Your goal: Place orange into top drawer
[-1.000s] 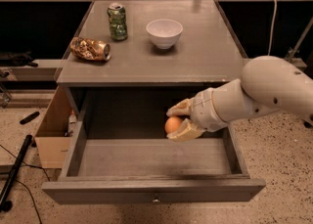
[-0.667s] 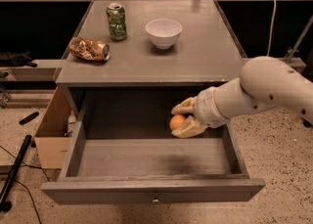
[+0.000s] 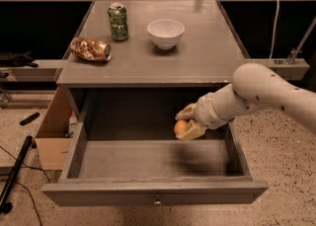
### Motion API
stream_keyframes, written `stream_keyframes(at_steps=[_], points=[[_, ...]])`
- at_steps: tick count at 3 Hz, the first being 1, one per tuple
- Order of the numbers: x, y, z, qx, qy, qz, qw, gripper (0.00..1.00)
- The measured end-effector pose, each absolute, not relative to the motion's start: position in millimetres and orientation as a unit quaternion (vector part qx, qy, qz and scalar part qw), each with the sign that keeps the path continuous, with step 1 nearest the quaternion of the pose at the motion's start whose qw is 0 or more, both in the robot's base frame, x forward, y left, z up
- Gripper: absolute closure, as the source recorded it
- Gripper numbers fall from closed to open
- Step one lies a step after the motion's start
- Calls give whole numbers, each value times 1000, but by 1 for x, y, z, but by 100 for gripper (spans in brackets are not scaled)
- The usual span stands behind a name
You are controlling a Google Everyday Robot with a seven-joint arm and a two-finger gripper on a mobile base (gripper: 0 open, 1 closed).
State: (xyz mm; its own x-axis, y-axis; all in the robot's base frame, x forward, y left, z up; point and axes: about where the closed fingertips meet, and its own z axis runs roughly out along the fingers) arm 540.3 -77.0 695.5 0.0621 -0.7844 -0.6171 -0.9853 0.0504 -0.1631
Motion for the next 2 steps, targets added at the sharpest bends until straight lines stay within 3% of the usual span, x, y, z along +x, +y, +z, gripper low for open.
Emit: stream_keyframes(at_steps=[2], points=[[530, -73, 643, -659, 680, 193, 255, 100]])
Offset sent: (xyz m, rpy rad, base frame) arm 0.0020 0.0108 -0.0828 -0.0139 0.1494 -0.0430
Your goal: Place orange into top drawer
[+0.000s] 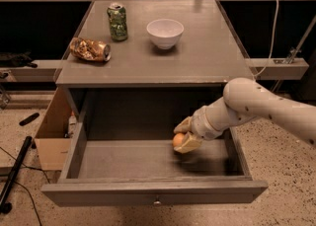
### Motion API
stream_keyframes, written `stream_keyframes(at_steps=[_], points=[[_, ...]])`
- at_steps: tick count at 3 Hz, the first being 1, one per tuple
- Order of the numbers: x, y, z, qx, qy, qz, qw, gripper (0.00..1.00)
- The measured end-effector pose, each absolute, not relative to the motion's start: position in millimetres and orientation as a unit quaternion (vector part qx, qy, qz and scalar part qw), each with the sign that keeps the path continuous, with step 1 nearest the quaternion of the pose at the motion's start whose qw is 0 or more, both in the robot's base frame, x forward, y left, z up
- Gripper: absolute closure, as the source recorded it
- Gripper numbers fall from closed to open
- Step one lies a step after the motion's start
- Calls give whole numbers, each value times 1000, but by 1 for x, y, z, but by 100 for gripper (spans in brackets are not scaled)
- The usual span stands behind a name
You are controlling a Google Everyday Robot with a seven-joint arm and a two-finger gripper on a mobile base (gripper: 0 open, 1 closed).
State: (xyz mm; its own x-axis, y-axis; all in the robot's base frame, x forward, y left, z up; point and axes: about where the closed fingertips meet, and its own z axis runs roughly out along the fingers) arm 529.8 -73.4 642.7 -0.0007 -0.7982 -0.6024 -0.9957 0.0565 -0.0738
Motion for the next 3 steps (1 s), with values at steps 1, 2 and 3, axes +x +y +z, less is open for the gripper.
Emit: stream_keyframes(at_steps=[1, 2, 3], points=[[556, -64, 628, -653, 690, 198, 244, 100], [560, -60, 629, -654, 688, 198, 245, 82], [560, -60, 629, -654, 688, 198, 245, 58]])
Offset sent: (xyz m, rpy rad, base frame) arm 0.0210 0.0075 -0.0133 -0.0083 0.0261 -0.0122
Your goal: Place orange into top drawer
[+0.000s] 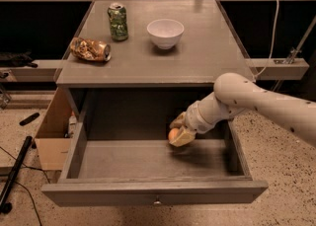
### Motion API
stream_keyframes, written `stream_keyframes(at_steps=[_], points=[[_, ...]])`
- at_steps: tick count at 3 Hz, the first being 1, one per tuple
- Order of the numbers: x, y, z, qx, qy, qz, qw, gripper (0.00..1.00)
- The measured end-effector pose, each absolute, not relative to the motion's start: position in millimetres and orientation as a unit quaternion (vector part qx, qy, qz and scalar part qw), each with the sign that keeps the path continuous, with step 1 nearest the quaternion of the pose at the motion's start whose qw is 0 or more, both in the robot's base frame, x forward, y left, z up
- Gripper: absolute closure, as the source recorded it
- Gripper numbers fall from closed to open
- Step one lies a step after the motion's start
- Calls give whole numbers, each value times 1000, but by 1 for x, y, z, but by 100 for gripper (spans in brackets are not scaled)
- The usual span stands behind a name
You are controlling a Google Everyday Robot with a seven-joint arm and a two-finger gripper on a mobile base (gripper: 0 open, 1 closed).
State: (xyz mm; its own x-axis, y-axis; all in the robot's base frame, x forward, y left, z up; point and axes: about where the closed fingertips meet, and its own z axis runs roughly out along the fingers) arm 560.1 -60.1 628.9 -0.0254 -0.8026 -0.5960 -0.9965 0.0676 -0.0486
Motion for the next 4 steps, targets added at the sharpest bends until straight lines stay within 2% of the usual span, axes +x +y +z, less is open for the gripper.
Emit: stream_keyframes(at_steps=[2, 3, 4], points=[[560, -60, 629, -654, 688, 198, 245, 12], [560, -60, 629, -654, 688, 198, 245, 0], [560, -60, 629, -654, 688, 198, 245, 0]])
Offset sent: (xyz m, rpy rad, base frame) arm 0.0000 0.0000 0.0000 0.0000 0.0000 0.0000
